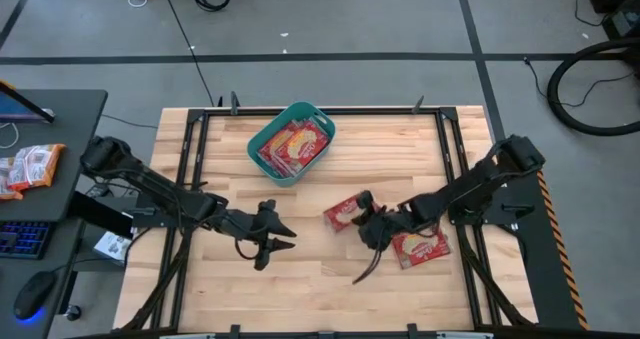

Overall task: Sort popcorn bags into baskets
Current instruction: Put the red popcorn pack into the blue bin

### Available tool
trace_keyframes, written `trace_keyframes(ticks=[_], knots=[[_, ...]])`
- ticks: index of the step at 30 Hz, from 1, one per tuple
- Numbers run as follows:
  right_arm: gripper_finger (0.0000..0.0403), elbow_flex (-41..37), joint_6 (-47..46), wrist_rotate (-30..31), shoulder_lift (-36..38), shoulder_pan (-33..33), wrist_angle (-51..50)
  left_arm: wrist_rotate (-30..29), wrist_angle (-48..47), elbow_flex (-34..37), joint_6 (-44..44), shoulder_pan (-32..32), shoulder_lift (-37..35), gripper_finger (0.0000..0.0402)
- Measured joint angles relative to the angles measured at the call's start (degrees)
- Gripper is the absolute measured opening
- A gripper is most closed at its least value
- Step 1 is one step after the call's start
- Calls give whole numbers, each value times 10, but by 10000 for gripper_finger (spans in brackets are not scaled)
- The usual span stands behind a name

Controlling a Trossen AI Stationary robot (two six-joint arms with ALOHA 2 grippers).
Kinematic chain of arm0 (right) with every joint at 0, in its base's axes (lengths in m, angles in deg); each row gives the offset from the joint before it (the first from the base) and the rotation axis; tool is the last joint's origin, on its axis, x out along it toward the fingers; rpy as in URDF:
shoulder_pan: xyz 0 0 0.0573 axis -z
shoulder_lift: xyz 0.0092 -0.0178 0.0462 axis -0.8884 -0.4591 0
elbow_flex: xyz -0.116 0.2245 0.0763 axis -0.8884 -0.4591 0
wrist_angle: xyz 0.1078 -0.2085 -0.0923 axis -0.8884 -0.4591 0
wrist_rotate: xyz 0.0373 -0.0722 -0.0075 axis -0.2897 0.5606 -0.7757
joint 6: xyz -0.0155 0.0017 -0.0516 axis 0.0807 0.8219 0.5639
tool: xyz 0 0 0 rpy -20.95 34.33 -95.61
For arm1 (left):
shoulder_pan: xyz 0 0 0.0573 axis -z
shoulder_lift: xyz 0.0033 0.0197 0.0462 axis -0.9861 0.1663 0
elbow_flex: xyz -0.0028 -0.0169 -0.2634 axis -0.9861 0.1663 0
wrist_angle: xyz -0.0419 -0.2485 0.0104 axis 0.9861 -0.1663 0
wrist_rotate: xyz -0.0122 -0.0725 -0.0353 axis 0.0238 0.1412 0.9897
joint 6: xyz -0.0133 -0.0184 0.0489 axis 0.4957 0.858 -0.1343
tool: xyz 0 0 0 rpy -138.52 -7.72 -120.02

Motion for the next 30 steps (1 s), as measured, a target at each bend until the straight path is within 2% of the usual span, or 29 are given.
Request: trace_keyframes(ticks=[9, 14, 20, 26, 30], knots=[[7, 59, 153, 32, 68, 90, -9, -6, -34, 0, 5, 0, -5, 141], [7, 109, 232, 1, 76, 156, -4, -6, -42, 0, 11, 0, -5, 141], [7, 166, 320, -95, 4, 223, 18, -6, -48, 0, 12, 0, -5, 141], [10, 246, 395, -108, -103, 266, 72, -7, -51, 0, 14, 0, -5, 141], [9, 297, 448, -139, -159, 291, 75, -7, -58, 0, 15, 0, -5, 141]])
